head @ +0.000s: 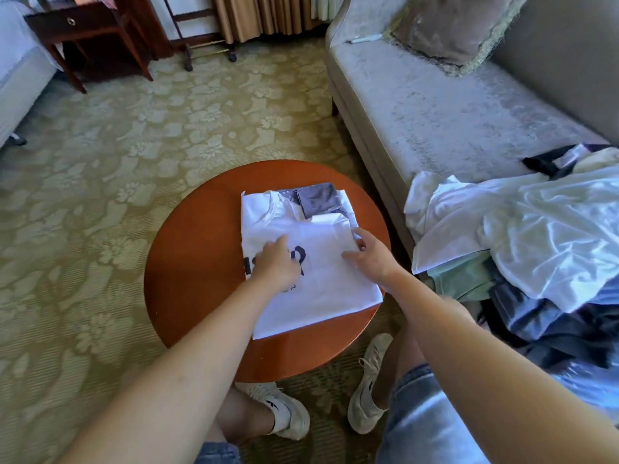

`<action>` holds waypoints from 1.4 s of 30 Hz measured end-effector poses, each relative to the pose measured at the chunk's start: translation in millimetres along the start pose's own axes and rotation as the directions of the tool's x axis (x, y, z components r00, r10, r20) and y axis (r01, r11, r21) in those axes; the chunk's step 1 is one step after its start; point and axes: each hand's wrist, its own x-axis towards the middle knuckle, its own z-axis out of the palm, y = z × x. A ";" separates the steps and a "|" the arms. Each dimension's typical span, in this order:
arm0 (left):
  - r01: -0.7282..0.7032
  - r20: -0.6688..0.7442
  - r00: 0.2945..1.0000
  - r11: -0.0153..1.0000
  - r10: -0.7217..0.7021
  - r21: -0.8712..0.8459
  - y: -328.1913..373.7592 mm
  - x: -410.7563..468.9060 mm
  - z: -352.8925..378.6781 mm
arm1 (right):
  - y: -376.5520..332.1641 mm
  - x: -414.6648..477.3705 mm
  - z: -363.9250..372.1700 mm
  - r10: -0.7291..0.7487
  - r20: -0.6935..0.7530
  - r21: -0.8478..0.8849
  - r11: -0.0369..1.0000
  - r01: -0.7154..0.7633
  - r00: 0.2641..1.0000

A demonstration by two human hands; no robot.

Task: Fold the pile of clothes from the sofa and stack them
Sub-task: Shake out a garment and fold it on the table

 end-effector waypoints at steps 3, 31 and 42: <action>-0.070 -0.045 0.996 0.969 0.083 0.238 -27.7 -14.5 40.1 | -0.2 -2.5 6.0 -0.070 -0.064 -0.251 0.966 0.052 0.995; 0.352 -0.329 0.845 0.902 -0.421 -0.250 -119.7 20.3 -37.7 | -43.6 47.3 53.8 -0.064 -0.261 -0.652 0.748 -0.127 0.963; 0.328 -0.134 0.918 0.905 -0.373 -0.273 -100.6 -3.2 -30.0 | -67.2 57.0 31.6 0.082 -0.078 -0.528 0.842 -0.111 0.994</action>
